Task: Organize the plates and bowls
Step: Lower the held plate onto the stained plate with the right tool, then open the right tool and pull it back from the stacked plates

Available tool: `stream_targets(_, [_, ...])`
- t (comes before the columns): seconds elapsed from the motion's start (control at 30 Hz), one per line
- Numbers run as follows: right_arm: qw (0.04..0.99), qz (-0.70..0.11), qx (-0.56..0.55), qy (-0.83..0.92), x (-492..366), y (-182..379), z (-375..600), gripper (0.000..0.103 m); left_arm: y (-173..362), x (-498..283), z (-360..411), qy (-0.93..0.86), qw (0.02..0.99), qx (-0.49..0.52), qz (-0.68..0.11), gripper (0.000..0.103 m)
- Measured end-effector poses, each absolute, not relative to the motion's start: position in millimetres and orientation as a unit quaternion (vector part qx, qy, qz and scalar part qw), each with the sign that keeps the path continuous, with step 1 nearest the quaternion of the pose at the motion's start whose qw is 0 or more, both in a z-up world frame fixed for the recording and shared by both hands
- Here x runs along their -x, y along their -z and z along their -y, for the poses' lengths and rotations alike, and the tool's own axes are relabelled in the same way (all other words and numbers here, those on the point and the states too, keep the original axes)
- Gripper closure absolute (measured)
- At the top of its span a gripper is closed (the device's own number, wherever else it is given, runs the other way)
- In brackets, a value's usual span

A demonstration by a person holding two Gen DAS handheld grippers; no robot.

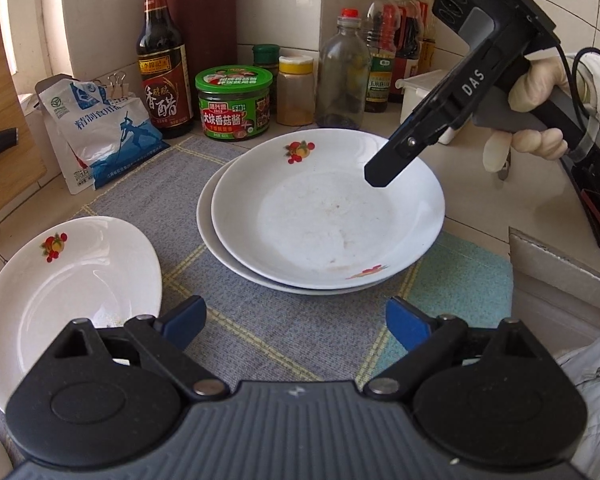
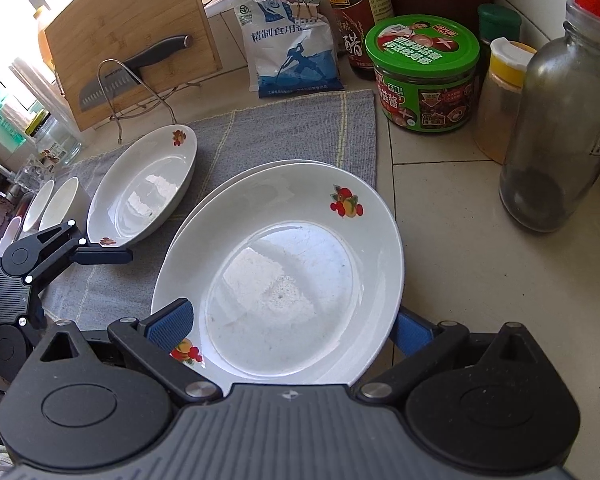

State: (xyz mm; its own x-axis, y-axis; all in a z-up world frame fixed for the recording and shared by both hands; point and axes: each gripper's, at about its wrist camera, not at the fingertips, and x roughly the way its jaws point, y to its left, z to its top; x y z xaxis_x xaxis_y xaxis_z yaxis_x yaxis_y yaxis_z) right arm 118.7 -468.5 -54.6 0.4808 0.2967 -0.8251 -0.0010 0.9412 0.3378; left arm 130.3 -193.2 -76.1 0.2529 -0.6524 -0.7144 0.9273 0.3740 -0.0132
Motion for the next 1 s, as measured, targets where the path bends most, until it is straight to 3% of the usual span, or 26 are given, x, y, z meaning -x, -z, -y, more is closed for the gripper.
stream_targets(0.5, [0.890, -0.439, -0.081, -0.099, -112.1, 20.8, 435.6, 0.000, 71.0, -110.1, 149.2, 0.383, 0.848, -0.158, -0.329, 0.006])
stream_targets(1.0, [0.874, -0.439, -0.003, -0.208, -185.8, 31.2, 357.5, 0.000, 113.1, -141.0, 123.6, 0.227, 0.892, -0.123, -0.372, 0.004])
